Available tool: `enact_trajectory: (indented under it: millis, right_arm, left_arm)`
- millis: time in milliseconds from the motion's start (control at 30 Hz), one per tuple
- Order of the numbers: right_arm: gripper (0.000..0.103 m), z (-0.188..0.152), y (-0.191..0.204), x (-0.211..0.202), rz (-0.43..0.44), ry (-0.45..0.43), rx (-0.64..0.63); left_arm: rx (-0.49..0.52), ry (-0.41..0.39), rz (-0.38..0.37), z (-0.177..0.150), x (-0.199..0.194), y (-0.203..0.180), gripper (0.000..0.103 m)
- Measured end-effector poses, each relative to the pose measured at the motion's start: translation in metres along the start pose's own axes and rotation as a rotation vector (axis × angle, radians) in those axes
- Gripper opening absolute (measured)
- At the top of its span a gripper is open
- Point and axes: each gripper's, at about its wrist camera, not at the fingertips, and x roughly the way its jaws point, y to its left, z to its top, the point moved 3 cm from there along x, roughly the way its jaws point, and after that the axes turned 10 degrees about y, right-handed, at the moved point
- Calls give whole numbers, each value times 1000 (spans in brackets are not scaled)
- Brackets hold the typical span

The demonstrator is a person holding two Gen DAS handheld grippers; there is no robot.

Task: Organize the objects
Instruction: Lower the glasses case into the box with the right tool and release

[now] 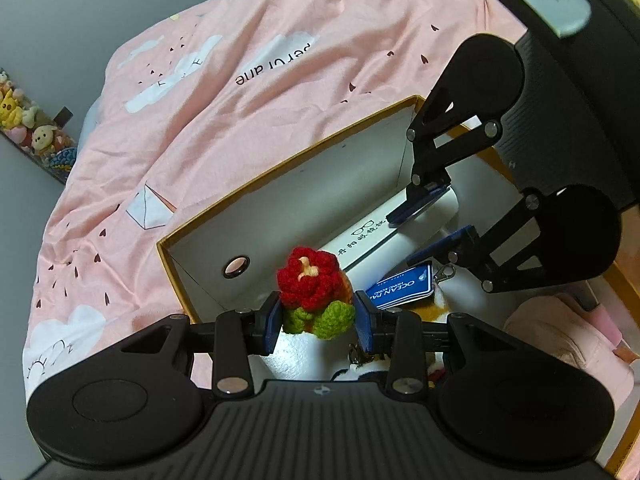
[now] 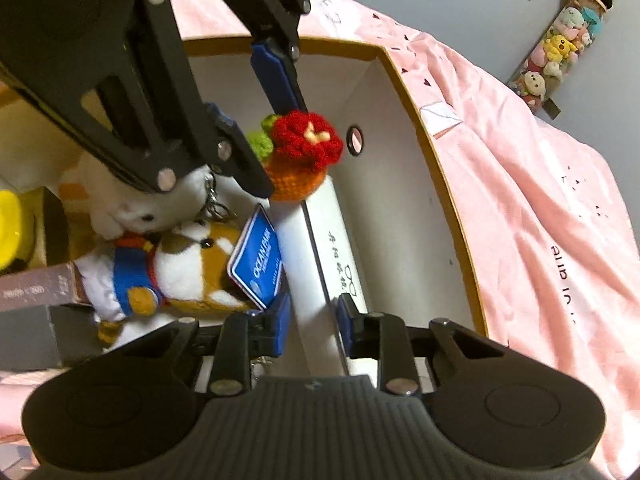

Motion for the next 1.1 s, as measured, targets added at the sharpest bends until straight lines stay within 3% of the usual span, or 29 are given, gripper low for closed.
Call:
enact_trajectory:
  millis: [233, 367, 533, 767, 967, 1100]
  right_arm:
    - [25, 3, 14, 21, -85, 35, -60]
    - [24, -34, 0, 19, -145, 32, -90]
    - [25, -41, 1, 15, -160, 20, -72]
    - [25, -54, -12, -20, -140, -27, 64]
    - [25, -62, -17, -43, -175, -88, 178]
    - [25, -65, -14, -44, -222, -109, 222]
  left_arm:
    - [-10, -2, -2, -1, 5, 2, 42]
    - [-26, -22, -20, 0, 4, 3, 42]
    - [-47, -48, -52, 2, 1, 2, 42]
    - [-93, -100, -113, 2, -17, -6, 42]
    - [-147, -143, -211, 0, -31, -30, 42]
    - [-243, -144, -236, 0, -26, -47, 42]
